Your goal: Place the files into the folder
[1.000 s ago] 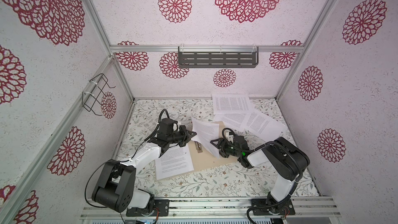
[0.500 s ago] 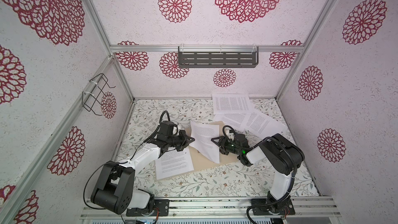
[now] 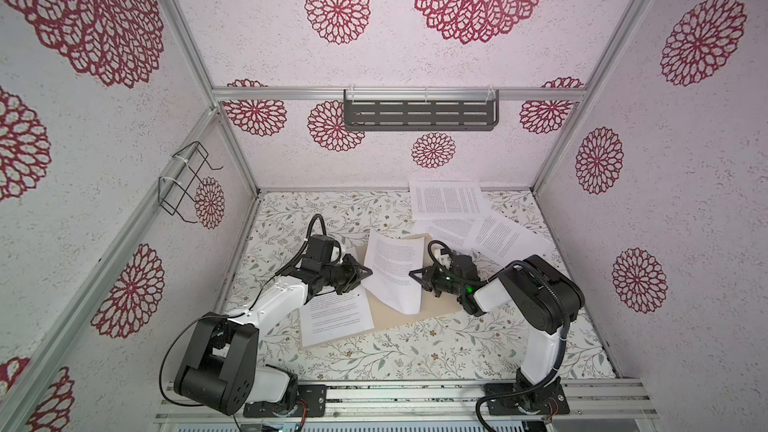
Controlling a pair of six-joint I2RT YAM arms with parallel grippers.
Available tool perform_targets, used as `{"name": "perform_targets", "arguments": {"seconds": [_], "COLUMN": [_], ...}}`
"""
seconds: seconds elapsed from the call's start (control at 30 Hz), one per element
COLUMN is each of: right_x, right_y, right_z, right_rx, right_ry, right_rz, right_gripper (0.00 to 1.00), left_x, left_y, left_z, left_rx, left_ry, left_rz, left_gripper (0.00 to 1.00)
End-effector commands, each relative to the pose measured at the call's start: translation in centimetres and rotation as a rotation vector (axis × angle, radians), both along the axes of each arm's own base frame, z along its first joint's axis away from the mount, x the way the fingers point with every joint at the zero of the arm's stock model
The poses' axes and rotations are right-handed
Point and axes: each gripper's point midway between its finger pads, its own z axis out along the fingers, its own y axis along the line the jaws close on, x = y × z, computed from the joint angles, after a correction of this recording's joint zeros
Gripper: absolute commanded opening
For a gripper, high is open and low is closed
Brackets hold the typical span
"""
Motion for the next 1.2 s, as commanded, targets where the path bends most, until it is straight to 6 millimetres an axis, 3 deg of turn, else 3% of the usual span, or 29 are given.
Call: {"name": "perform_targets", "arguments": {"seconds": [0.0,0.07,0.17,0.33,0.53,0.57,0.6,0.83,1.17], "right_x": [1.3,0.9,0.6,0.7,2.8,3.1,3.5,5.6,4.6], "right_y": [0.1,0.2,-1.6,-5.8,-9.5,-9.7,-9.9,-9.1,-7.3], "right_z": [4.5,5.1,4.4,2.0,-0.2,-0.3,-0.3,1.5,0.8], "right_rx": [-0.042,-0.065,-0.191,-0.588,-0.838,-0.869,-0.891,-0.888,-0.764], "right_ry": [-0.155,-0.160,-0.166,-0.152,-0.161,-0.182,-0.200,-0.304,-0.252], "right_rz": [0.139,0.241,0.319,0.431,0.448,0.464,0.466,0.449,0.467], "right_gripper": [0.00,0.00,0.00,0.00,0.00,0.00,0.00,0.00,0.00], "left_x": [0.9,0.9,0.6,0.2,-0.2,-0.2,-0.2,-0.5,0.0], "left_y": [1.2,1.8,3.5,6.8,9.6,9.8,9.9,10.2,10.7], "left_z": [2.7,3.4,4.1,5.9,8.0,8.1,8.2,7.6,5.9], "left_rx": [0.084,0.141,0.254,0.364,0.434,0.442,0.445,0.448,0.418], "left_ry": [-0.122,-0.158,-0.203,-0.282,-0.366,-0.380,-0.393,-0.440,-0.385], "left_rz": [-0.012,-0.031,-0.052,-0.026,-0.005,-0.006,-0.009,-0.028,-0.028], "left_gripper": [0.46,0.55,0.63,0.72,0.86,0.93,0.98,0.97,0.97]}}
